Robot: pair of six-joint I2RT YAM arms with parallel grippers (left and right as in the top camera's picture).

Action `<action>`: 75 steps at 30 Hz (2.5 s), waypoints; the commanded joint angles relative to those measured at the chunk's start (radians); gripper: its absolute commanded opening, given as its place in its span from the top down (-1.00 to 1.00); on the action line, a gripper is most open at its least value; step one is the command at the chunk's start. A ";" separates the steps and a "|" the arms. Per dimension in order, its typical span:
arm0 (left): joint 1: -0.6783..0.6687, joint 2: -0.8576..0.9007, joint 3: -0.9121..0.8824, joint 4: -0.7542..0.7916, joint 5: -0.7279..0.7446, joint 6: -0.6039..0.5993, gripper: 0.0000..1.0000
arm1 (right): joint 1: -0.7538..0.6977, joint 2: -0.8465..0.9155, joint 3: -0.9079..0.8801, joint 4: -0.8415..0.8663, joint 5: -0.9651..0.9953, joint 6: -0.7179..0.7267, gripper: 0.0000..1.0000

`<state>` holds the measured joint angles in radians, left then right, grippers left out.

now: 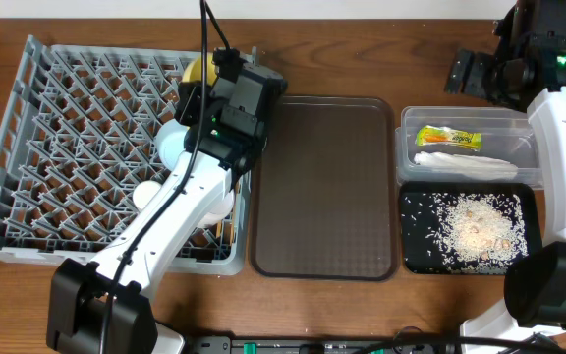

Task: Sort waste into correct bins and load items into the dishwasher

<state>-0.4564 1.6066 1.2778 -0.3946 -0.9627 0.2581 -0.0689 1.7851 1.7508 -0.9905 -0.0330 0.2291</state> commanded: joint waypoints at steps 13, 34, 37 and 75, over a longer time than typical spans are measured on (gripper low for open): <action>0.001 0.006 -0.043 -0.031 0.095 -0.103 0.44 | 0.001 -0.011 0.003 0.000 0.006 -0.010 -0.98; 0.002 -0.241 -0.036 0.076 0.322 -0.174 -0.96 | 0.001 -0.011 0.003 0.000 0.006 -0.010 -0.98; 0.002 -0.306 -0.036 0.040 0.464 -0.254 -0.96 | 0.001 -0.011 0.003 0.000 0.006 -0.010 -0.99; 0.002 -0.335 -0.037 -0.210 0.753 -0.394 -0.96 | 0.014 -0.313 0.003 0.014 0.159 -0.071 -0.99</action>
<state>-0.4561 1.2667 1.2327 -0.5858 -0.2115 -0.1310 -0.0662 1.6547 1.7367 -0.9958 0.0402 0.1940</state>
